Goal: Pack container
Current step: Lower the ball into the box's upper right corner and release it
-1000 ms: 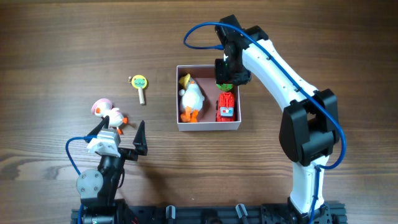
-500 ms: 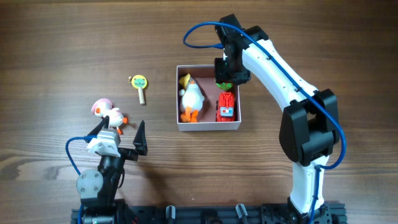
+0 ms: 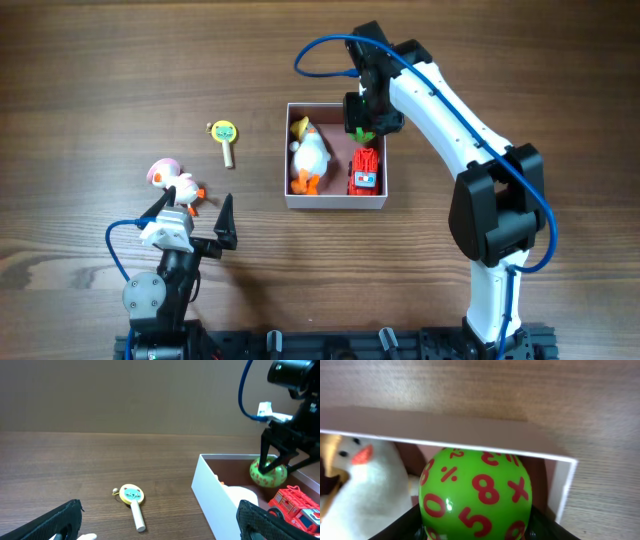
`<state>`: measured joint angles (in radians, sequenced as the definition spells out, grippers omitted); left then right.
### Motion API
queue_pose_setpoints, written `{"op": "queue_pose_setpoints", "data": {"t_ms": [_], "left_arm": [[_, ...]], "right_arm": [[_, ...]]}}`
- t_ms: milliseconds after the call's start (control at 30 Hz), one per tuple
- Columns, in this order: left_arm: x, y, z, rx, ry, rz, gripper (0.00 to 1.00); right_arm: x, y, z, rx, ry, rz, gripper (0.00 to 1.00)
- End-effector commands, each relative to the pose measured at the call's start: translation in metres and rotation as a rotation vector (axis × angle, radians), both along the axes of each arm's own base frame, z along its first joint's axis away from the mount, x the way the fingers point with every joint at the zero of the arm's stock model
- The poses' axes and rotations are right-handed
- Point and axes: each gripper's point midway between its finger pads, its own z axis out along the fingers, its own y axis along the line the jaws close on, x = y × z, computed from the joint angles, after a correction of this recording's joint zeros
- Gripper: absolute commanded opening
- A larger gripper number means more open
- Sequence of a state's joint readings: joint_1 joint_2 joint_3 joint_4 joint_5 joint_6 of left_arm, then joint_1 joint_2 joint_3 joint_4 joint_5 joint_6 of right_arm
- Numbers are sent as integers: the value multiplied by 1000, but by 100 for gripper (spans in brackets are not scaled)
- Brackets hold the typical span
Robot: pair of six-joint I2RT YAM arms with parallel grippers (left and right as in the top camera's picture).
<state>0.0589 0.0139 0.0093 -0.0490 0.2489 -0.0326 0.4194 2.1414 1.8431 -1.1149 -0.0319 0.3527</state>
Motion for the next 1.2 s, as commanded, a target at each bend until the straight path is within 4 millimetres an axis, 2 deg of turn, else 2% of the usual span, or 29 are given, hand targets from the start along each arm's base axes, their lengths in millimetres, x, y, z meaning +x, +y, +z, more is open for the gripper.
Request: {"op": "queue_pose_setpoints", "data": {"t_ms": [0,200,1167], "left_arm": [[0,-1,-1,-6,2,-2,100],[0,-1,-1,-6,2,-2,100],[0,-1,-1,-6,2,-2,100]], "right_arm": [[21,1,21,-17,-78,10,59],[29,4,40,-8,-120,24,59],[23,0,39,-25,-95,27,64]]}}
